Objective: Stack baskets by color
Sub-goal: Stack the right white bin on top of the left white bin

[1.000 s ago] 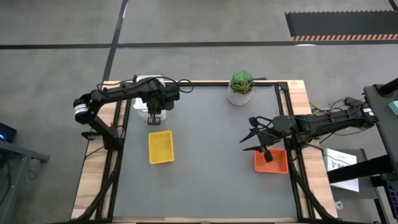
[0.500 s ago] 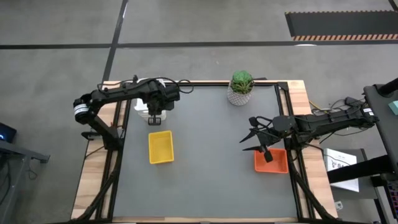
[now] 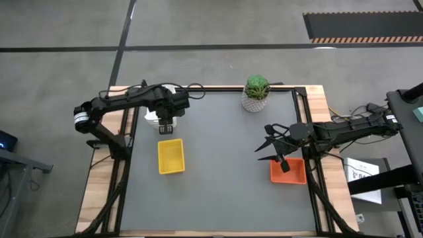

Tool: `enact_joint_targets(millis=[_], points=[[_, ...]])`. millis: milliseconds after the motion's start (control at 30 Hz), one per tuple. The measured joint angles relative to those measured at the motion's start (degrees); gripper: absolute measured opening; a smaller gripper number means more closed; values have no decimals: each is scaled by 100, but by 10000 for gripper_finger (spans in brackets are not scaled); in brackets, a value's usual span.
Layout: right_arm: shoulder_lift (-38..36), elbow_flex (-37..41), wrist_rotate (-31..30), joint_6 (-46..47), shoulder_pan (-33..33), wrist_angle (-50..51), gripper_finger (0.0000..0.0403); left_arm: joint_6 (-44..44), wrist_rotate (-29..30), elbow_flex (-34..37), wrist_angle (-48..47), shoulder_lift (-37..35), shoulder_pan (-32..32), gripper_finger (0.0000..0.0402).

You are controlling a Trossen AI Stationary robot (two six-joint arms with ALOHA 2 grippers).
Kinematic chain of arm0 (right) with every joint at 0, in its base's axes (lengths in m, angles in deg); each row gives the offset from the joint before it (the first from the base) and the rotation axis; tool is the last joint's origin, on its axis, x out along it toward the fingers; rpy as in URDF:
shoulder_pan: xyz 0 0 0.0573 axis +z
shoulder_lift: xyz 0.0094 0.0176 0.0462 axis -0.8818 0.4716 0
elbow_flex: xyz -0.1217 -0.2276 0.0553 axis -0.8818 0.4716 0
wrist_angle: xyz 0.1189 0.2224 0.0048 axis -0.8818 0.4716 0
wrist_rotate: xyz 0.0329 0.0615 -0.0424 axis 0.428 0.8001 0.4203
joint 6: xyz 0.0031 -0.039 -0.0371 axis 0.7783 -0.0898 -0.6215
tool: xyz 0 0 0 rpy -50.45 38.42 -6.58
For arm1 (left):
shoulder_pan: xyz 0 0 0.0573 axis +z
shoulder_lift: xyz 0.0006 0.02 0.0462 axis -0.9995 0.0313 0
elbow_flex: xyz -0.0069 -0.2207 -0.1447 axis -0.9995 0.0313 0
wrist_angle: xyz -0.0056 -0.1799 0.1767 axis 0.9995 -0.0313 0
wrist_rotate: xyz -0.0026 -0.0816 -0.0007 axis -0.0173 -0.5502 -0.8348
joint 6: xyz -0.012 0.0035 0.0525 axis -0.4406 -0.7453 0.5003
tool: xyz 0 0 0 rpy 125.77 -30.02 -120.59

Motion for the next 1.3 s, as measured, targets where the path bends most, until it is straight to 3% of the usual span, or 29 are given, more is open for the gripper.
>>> enact_joint_targets(millis=[167, 367, 533, 733, 1033, 1300], points=[[0, 6, 0, -7, -1, 3, 151, -298, 176, 417, 1230, -545, -292, 81], [0, 8, 0, -9, 0, 9, 151, -377, 685, 1444, 3440, -1265, -544, 9], [0, 8, 0, -9, -1, 8, 151, -458, 1257, 2575, 4881, -1610, -572, 4], [0, 21, 0, -11, -1, 15, 151, -461, 1395, 3552, 5933, -1852, -567, 1], [-2, 21, 0, -33, -1, -4, 151, -613, 1411, 3550, 6407, -1877, -680, 1], [0, 51, -2, -76, 0, -2, 151, -946, 1408, 3562, 8126, -1880, -1338, 1]])
